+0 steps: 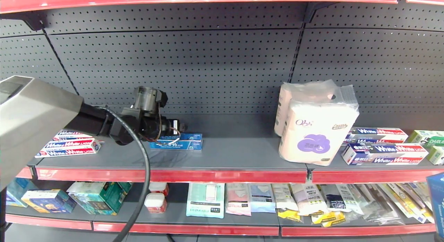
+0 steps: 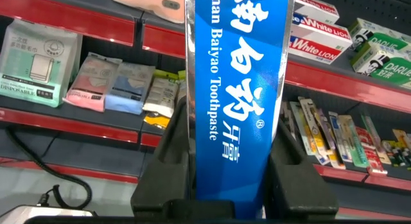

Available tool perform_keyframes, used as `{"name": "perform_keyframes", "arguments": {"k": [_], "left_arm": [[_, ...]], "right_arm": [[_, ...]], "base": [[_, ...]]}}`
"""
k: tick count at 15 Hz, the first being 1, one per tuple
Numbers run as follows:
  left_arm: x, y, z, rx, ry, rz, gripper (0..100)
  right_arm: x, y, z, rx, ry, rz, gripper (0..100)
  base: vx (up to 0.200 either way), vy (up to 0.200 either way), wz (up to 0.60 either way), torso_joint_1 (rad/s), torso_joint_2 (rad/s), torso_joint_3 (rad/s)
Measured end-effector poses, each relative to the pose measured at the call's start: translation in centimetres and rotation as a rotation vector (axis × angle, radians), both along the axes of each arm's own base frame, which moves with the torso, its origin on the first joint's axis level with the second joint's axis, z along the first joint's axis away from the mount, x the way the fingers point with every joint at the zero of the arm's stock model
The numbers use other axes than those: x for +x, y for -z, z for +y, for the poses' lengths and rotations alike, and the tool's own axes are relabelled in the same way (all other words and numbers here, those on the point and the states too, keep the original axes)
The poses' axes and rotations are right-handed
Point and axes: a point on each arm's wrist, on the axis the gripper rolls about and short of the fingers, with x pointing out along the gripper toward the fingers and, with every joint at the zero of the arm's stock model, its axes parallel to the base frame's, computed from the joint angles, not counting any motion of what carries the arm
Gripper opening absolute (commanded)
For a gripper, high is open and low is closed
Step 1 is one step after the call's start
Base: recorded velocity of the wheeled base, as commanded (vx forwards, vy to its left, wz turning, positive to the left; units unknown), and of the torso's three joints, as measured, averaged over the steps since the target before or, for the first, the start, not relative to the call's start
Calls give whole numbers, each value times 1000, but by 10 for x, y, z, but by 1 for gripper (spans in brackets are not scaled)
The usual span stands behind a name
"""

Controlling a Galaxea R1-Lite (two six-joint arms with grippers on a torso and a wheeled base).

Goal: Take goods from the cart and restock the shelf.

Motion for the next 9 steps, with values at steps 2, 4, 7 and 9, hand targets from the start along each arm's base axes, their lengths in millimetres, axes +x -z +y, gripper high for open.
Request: {"name": "perform_keyframes", "arguments": {"k": [2, 4, 7, 9], "left_arm": [[3, 6, -6, 4, 13, 8, 100], [5, 13, -8, 12, 19, 18, 100], [15, 14, -12, 13, 13, 2, 100], [18, 15, -16, 13, 21, -2, 100]], "right_arm": [[0, 1, 0, 0, 0, 0, 0], [-1, 3, 0, 0, 0, -1, 0], [-4, 8, 0, 1, 1, 12, 0], [-8, 13, 1, 3, 1, 42, 0]], "base": [[0, 0, 0, 0, 0, 0], [0, 0, 0, 0, 0, 0], [0, 0, 0, 0, 0, 0], [0, 0, 0, 0, 0, 0]]}}
